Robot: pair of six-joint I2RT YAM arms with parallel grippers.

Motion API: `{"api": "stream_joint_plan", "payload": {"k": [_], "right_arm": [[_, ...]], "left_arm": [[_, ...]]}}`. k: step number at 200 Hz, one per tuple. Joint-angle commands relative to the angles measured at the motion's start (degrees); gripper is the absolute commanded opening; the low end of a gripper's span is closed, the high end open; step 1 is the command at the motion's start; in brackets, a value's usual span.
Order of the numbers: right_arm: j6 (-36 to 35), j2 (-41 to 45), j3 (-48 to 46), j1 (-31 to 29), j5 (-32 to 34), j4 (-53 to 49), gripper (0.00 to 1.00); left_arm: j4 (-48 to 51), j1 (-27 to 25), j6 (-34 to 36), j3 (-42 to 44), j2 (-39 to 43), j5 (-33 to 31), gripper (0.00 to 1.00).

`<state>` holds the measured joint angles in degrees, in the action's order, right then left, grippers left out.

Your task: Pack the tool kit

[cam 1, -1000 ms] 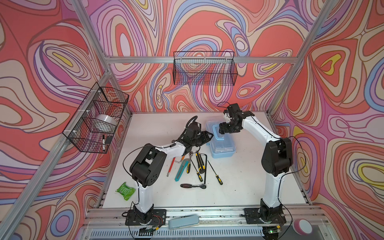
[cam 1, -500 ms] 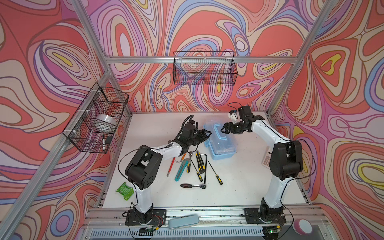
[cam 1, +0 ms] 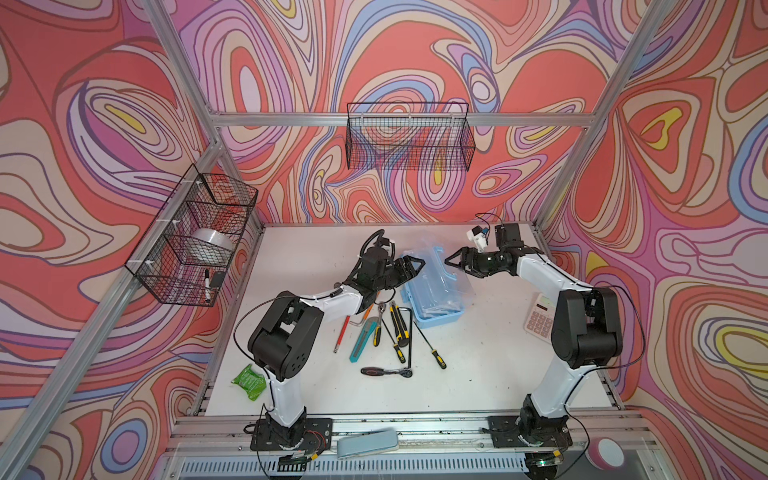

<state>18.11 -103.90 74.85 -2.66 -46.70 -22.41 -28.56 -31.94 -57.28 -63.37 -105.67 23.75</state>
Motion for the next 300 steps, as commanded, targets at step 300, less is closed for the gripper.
{"api": "stream_joint_plan", "payload": {"k": [300], "right_arm": [[75.99,-22.47,-24.77,12.26,-23.64,107.65,0.70]], "left_arm": [[13.49,1.77,3.36,-5.26,4.52,2.04,1.00]]}}
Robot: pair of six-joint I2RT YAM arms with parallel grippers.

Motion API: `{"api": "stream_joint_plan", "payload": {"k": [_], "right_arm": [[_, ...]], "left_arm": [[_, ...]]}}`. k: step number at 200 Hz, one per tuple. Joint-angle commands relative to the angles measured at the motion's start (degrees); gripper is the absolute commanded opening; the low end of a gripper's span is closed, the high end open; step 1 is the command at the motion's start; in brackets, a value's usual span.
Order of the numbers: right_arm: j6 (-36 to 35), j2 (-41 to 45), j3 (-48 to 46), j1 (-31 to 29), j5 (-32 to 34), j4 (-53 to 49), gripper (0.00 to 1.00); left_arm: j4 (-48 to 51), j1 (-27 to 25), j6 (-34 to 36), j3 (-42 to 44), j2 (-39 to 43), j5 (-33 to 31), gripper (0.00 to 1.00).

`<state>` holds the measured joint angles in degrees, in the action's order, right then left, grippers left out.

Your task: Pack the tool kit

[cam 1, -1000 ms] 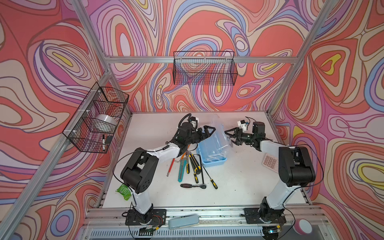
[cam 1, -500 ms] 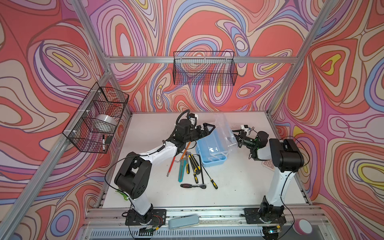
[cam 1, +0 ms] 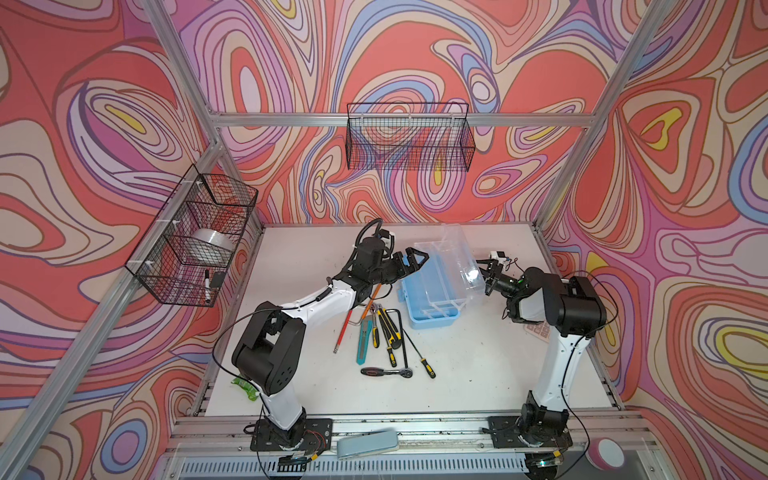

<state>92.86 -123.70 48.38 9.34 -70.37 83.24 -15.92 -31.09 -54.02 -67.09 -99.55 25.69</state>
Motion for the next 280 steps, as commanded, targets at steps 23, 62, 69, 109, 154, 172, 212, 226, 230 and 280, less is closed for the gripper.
{"api": "stream_joint_plan", "payload": {"k": [23,62,69,109,154,172,212,226,230,280], "right_arm": [[1.51,-1.83,1.17,0.30,0.70,2.08,0.70],[2.02,0.79,0.22,0.28,1.11,2.01,0.68],[2.35,0.99,0.30,0.20,1.22,2.09,0.68],[2.84,1.79,1.01,-0.32,1.80,1.78,0.68],[2.75,0.96,1.27,-1.56,3.16,2.03,0.67],[2.67,1.17,0.91,-1.90,3.60,2.07,0.67],[2.13,1.64,-0.03,-2.20,4.53,2.08,0.67],[2.00,1.67,-0.14,-2.31,4.85,2.05,0.67],[1.99,1.68,-0.14,-2.32,4.89,2.09,0.67],[2.59,2.63,0.80,-2.31,5.49,2.06,0.67]], "left_arm": [[1.73,0.94,0.14,-4.01,-3.02,1.98,0.99],[-0.86,0.53,-2.84,-7.17,-4.42,2.86,0.87],[-0.95,0.37,-3.31,-7.98,-4.59,3.00,0.86],[-0.85,-1.86,-5.11,-12.93,-6.22,3.87,0.85],[0.98,-5.39,-7.23,-21.26,-12.61,5.42,0.83],[1.31,-6.19,-8.03,-23.80,-14.89,5.05,0.80],[0.80,-6.85,-9.14,-27.47,-17.86,4.57,0.69],[-0.23,-7.12,-9.29,-28.80,-18.88,5.10,0.62],[-0.11,-7.22,-9.26,-29.38,-19.26,5.19,0.59],[-1.50,-8.00,-11.45,-34.89,-23.90,6.19,0.45]]}}
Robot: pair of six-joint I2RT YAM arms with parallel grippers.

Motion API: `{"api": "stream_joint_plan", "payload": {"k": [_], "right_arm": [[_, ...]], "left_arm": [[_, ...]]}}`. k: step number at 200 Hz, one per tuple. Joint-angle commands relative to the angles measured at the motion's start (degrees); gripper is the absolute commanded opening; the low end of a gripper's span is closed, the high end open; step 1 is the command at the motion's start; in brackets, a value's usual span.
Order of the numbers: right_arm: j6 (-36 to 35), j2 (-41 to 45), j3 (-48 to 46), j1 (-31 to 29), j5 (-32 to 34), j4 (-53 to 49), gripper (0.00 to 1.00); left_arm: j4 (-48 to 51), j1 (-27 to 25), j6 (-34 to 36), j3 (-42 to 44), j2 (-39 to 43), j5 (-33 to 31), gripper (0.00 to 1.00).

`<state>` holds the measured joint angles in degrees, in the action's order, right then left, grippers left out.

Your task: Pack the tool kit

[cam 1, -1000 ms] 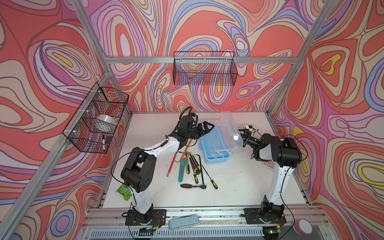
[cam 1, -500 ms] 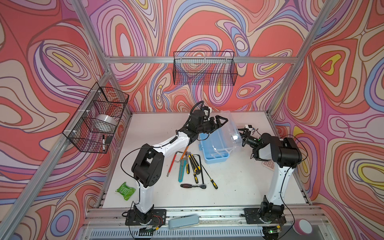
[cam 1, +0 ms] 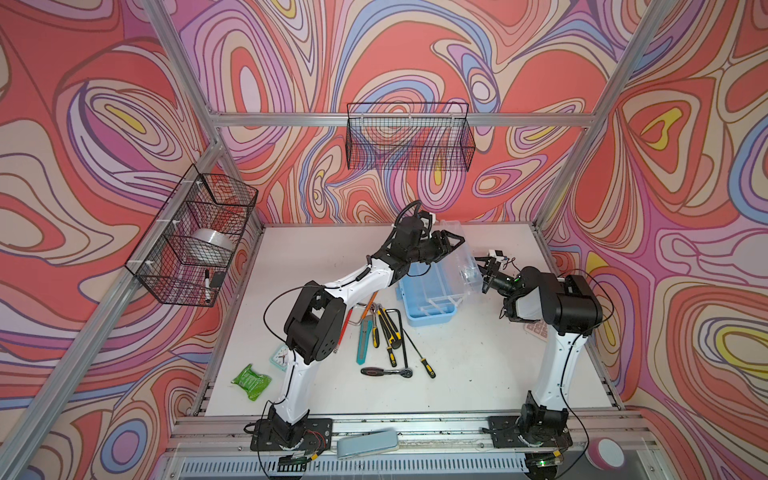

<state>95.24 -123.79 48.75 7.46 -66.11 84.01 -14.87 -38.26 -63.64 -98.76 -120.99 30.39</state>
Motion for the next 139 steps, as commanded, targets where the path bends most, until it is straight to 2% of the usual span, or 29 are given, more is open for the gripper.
{"api": "stream_joint_plan", "payload": {"k": [1,38,66,94,112,119,132,139], "right_arm": [[0.21,2.65,0.45,-0.43,1.24,1.23,0.67],[0.21,2.67,0.90,-0.46,1.47,1.14,0.68],[-2.01,2.79,1.07,-0.35,1.17,-1.60,0.70],[-14.75,6.03,2.14,0.65,0.29,-18.90,0.81],[-28.29,9.41,4.04,1.78,0.74,-38.13,0.87],[-34.09,10.72,5.13,2.23,1.73,-46.44,0.92],[-45.06,12.79,7.81,2.93,4.54,-62.29,0.96],[-49.37,13.57,9.15,3.19,5.61,-67.59,0.98]], "left_arm": [[-2.49,-0.80,-1.84,-3.25,-2.57,1.50,0.44],[-1.58,-1.03,-1.69,-4.29,-3.58,0.82,0.36],[0.57,-1.03,-0.84,-6.49,-4.74,0.45,0.18],[5.69,-0.94,2.15,-9.04,-4.87,0.21,0.05],[9.15,-0.70,4.21,-10.04,-4.46,-0.25,0.00],[10.43,-0.59,4.85,-10.35,-4.35,-0.36,0.00],[12.37,-0.42,5.67,-11.19,-4.47,-0.17,0.00],[13.44,-0.37,6.21,-11.83,-4.60,-0.07,0.00]]}}
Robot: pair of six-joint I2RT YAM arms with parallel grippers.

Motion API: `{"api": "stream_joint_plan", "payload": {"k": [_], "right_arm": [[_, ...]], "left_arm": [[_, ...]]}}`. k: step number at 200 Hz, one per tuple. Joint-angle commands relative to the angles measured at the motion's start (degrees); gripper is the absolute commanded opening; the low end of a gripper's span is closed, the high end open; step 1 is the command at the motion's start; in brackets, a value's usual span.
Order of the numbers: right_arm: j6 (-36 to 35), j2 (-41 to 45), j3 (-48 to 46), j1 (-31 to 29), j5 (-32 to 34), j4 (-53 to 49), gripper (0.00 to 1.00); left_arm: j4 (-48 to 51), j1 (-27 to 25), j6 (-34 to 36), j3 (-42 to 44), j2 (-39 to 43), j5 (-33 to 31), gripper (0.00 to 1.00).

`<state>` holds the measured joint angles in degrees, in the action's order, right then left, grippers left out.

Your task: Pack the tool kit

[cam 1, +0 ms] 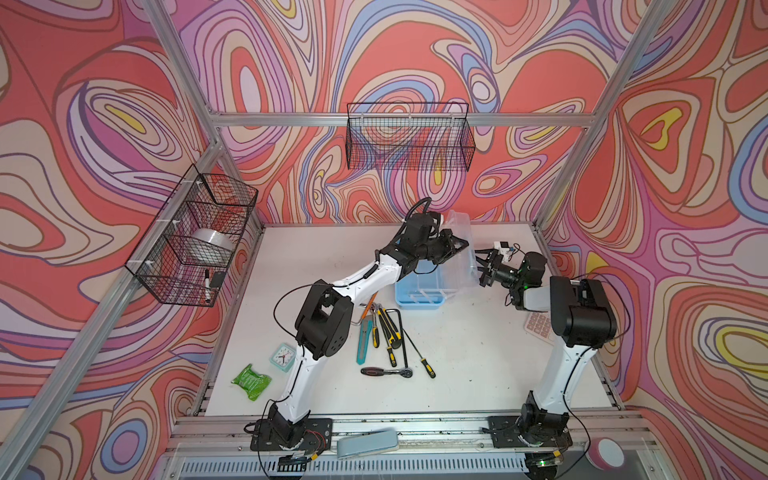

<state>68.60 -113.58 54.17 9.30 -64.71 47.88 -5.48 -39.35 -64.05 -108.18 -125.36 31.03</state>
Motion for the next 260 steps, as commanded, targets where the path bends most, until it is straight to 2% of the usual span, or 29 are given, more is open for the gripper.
{"api": "stream_joint_plan", "payload": {"k": [1,30,61,111,125,140,164,178,204,231,260], "right_arm": [[-23.07,3.45,3.82,1.35,4.27,-32.11,0.98],[-27.43,4.65,5.71,3.01,5.57,-40.34,0.98],[-36.03,8.03,7.51,5.19,12.05,-53.72,0.98],[-43.91,13.78,8.52,6.80,22.61,-64.82,0.98],[-45.13,15.68,7.61,7.04,26.37,-66.24,0.98],[-46.75,17.65,7.26,7.46,30.11,-67.80,0.98],[-48.01,20.40,7.09,8.86,33.20,-69.07,0.98],[-48.76,21.98,7.29,9.14,36.42,-70.33,0.98],[-49.70,24.61,7.35,9.19,40.69,-71.34,0.98],[-49.44,25.61,8.14,9.08,38.59,-72.00,0.98],[-49.08,27.28,7.61,6.46,36.49,-71.23,0.95]], "left_arm": [[4.14,0.75,6.73,-2.49,-0.23,-0.66,0.00],[8.55,1.03,7.35,-5.26,-1.62,-0.21,0.00],[14.69,1.03,8.41,-9.44,-3.67,0.26,0.01],[20.24,0.29,8.23,-15.88,-7.54,-0.56,0.08],[20.20,-0.09,7.85,-16.42,-8.09,-0.57,0.14],[20.22,-0.62,7.73,-17.15,-8.57,-0.96,0.26],[21.73,-1.11,7.84,-18.91,-9.54,-0.82,0.39],[22.88,-1.16,8.34,-19.77,-9.40,-1.13,0.54],[25.36,-1.08,11.20,-19.84,-7.44,-2.56,0.69],[25.75,0.00,13.16,-15.98,-3.82,-2.01,0.74],[22.65,3.43,15.38,-0.44,5.78,-5.38,0.75]]}}
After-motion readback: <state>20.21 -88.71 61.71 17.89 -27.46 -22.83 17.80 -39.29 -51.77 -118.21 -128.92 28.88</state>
